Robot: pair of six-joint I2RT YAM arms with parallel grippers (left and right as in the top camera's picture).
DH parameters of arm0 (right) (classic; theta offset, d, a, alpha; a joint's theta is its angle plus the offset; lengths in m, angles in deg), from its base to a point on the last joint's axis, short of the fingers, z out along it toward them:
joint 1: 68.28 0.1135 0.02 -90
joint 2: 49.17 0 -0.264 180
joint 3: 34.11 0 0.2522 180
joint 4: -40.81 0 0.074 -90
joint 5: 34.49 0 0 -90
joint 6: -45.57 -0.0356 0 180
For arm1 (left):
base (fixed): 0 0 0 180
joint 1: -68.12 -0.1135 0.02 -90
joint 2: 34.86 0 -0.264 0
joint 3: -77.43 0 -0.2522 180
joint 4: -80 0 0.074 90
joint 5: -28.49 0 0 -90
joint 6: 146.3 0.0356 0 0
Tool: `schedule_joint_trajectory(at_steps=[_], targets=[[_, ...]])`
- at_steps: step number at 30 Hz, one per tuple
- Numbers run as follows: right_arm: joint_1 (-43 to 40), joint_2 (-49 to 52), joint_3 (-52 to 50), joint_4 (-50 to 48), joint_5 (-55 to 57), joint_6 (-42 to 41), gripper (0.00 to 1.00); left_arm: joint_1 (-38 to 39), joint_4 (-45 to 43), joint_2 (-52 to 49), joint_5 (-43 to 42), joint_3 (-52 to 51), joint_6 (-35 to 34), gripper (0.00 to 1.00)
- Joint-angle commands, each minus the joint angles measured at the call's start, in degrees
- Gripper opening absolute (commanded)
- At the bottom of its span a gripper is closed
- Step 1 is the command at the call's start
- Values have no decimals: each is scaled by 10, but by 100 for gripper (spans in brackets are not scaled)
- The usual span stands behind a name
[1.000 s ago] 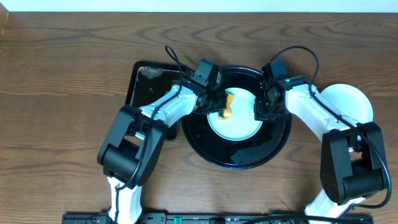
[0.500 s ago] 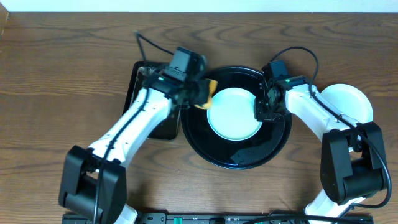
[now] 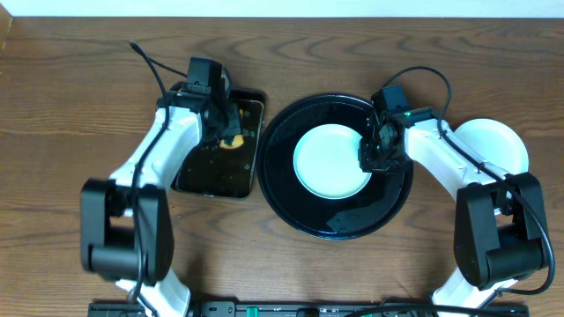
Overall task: Clean dirty plates on tray and stack at the side
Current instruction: 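Return the sponge with the left gripper into the black rectangular tray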
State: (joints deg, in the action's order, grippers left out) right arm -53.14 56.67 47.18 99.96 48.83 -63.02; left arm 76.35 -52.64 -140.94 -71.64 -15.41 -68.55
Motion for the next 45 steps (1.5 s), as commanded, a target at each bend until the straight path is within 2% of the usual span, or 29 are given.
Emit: schedule_joint_trajectory(at_steps=[1, 10, 13, 23, 29, 36, 45], targets=[[3, 3, -3, 0, -5, 2, 33, -10, 0, -40, 1, -4, 28, 8], [3, 3, -3, 1, -5, 2, 31, -48, -13, -95, 18, -4, 35, 7], [3, 3, -3, 1, -5, 2, 31, -71, -12, -98, 44, -4, 35, 8], [3, 3, -3, 1, -5, 2, 29, -113, -10, -98, 43, -4, 35, 8], [3, 3, -3, 1, -5, 2, 29, -96, -7, -98, -18, -4, 39, 8], [3, 3, -3, 0, -5, 2, 33, -42, -6, -98, -90, -4, 92, 8], [3, 3, -3, 0, -5, 2, 33, 14, -7, -98, -79, -4, 92, 7]])
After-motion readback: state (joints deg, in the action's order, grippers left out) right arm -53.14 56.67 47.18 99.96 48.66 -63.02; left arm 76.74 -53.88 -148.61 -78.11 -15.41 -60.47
